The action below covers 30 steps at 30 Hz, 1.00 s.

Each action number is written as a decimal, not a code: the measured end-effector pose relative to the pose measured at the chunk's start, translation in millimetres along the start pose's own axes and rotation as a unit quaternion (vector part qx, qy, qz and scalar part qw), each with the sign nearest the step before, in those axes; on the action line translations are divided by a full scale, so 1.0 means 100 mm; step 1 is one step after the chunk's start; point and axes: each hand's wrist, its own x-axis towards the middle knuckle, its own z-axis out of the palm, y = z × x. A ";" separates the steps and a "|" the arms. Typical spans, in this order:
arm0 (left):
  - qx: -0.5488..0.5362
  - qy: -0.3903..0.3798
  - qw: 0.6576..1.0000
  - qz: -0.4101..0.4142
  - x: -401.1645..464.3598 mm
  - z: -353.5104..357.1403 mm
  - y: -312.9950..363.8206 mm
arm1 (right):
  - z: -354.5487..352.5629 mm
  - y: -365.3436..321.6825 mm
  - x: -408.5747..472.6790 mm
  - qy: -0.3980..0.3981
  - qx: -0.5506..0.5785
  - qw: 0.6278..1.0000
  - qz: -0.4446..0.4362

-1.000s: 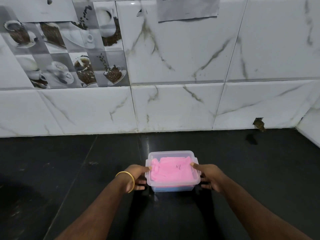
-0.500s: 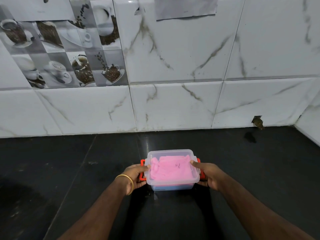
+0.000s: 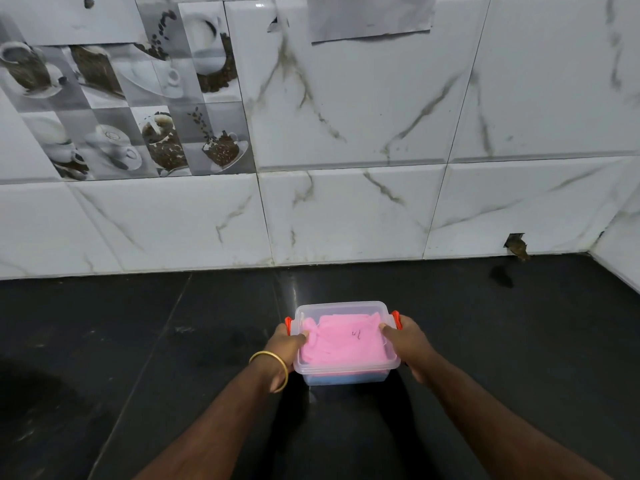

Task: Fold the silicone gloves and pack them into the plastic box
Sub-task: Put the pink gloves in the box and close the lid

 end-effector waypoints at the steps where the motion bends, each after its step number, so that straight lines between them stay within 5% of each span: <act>1: 0.004 0.002 1.000 -0.001 0.00 0.01 0.00 | 0.00 0.00 0.01 0.003 -0.005 1.000 0.001; 14: 0.055 0.017 0.998 0.016 -0.02 0.03 0.01 | 0.04 0.09 0.08 0.010 -0.013 1.000 -0.013; 18: 0.212 0.056 0.969 0.109 -0.12 0.09 0.00 | 0.11 0.13 0.10 0.054 -0.150 0.985 -0.072; 22: 0.242 0.049 0.955 0.164 -0.17 0.12 -0.01 | 0.09 0.13 0.10 0.045 -0.166 0.982 -0.073; 24: 0.345 0.052 0.923 0.163 -0.18 0.10 -0.03 | 0.04 0.13 0.09 0.027 -0.195 0.977 -0.087; 27: 0.543 0.065 0.811 0.206 -0.22 0.00 -0.09 | -0.03 0.14 -0.07 -0.020 -0.266 0.946 -0.184; 30: 0.640 -0.007 0.736 0.220 -0.21 -0.07 -0.07 | -0.11 0.14 -0.16 -0.079 -0.451 0.856 -0.241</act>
